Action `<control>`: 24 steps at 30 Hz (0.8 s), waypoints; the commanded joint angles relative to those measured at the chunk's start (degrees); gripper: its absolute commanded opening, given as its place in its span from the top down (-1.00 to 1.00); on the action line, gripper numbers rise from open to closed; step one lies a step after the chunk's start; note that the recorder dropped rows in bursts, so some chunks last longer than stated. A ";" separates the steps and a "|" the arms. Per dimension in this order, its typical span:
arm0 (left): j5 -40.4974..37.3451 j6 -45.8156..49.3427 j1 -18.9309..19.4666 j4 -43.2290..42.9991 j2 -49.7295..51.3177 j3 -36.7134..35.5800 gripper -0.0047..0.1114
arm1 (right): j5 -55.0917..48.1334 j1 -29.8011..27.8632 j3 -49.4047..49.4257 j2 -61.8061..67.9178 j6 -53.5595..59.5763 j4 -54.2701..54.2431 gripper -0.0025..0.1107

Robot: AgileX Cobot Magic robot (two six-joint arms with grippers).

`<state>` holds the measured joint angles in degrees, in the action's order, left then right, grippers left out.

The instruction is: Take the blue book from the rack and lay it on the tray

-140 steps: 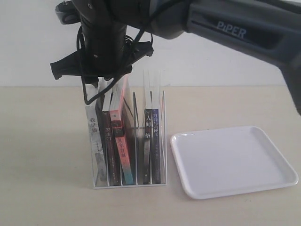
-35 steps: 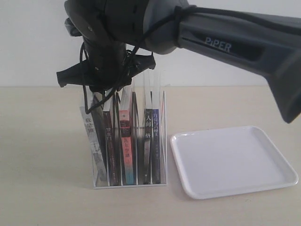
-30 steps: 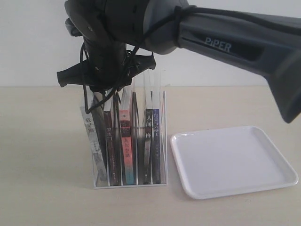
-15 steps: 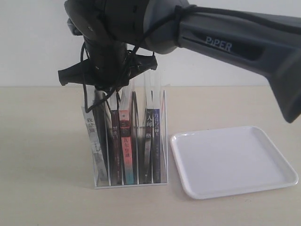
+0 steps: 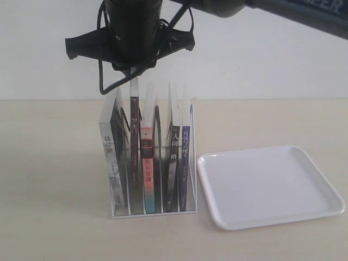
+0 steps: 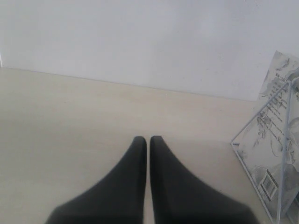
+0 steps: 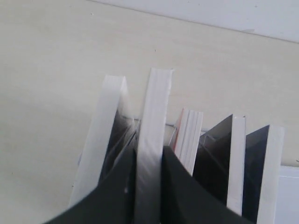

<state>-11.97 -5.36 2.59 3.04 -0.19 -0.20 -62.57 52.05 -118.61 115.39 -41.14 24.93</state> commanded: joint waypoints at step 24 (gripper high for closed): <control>0.50 -0.57 0.20 0.59 0.19 0.20 0.85 | 0.98 0.54 0.00 4.10 -1.57 0.93 0.61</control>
<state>-11.97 -5.36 2.59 3.04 -0.19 -0.20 -62.85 52.56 -118.61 120.25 -42.71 24.74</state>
